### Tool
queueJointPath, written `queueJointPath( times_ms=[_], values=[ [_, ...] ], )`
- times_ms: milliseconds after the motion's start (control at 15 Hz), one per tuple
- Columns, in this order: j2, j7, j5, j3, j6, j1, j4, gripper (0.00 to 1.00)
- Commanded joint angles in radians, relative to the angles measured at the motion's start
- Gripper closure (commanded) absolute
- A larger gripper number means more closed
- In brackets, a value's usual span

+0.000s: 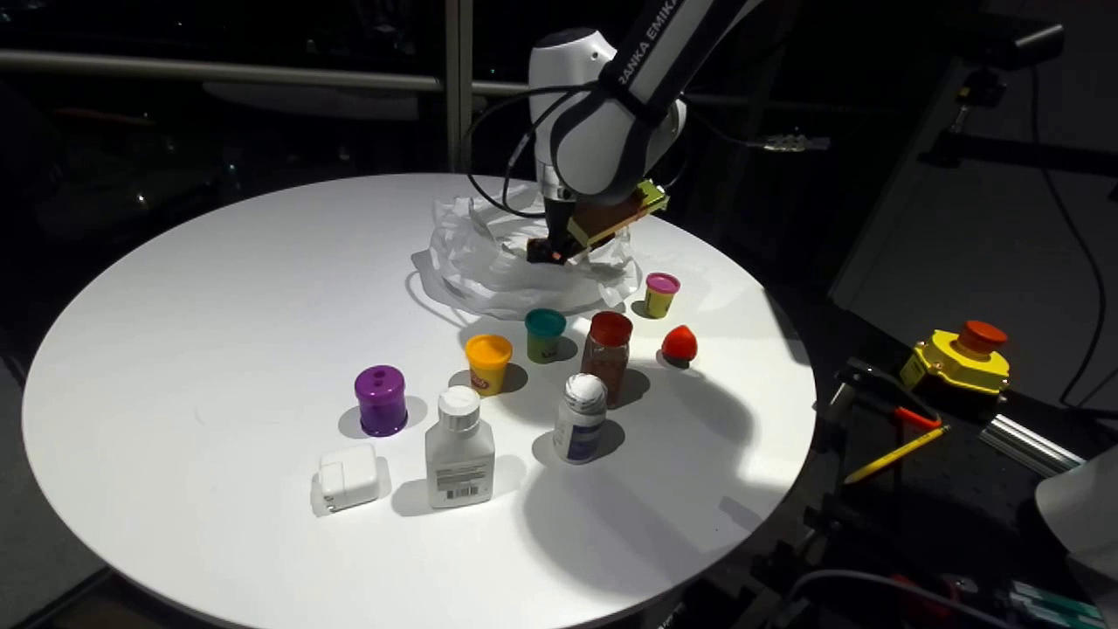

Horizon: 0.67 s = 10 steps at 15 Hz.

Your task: Pick up all the objects surrounding the white plate and arrange them on the plate

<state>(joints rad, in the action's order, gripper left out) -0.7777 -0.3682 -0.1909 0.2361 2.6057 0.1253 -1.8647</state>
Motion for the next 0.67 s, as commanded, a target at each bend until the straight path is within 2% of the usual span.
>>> queueJointPath(
  times_ms=[0,200,400,600],
  values=[
    [0.119,0.004,-0.005,0.020,-0.011,0.012,-0.104,0.00],
    [0.209,-0.039,-0.050,0.073,0.002,0.049,-0.128,0.00],
    [0.328,-0.120,-0.151,0.146,0.004,0.111,-0.167,0.00],
    [0.451,-0.211,-0.232,0.160,-0.008,0.132,-0.233,0.00]
  ],
)
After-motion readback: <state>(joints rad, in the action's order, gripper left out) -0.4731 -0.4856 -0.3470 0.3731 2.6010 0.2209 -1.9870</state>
